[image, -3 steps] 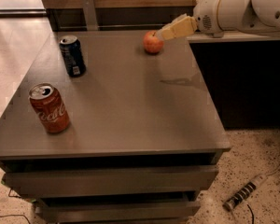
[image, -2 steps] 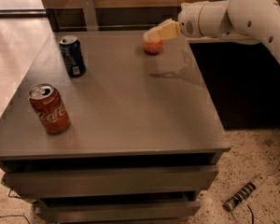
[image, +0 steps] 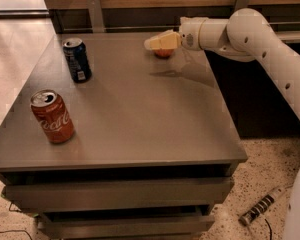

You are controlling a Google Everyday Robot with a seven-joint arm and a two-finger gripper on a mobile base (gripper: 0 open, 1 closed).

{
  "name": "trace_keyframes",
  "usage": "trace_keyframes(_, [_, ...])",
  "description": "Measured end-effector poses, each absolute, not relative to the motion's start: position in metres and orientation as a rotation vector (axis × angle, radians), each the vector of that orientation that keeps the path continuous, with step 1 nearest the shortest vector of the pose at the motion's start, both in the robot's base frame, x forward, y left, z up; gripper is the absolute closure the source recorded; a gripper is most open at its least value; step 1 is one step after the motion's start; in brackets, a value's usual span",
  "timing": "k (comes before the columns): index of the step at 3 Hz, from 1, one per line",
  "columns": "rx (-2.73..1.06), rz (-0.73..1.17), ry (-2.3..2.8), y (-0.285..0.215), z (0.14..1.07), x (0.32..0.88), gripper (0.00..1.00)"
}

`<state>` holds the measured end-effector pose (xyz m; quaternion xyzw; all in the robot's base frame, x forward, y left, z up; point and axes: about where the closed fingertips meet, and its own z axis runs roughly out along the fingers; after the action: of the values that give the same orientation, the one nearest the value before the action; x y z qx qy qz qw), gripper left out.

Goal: Move apple near coke can

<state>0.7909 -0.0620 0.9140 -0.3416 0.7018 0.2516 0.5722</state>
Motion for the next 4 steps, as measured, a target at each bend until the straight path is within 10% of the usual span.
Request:
trace_keyframes(3, [-0.787, 0.628, 1.625, -0.078, 0.856, 0.841, 0.0])
trace_keyframes(4, [-0.804, 0.632, 1.612, -0.068, 0.853, 0.842, 0.18])
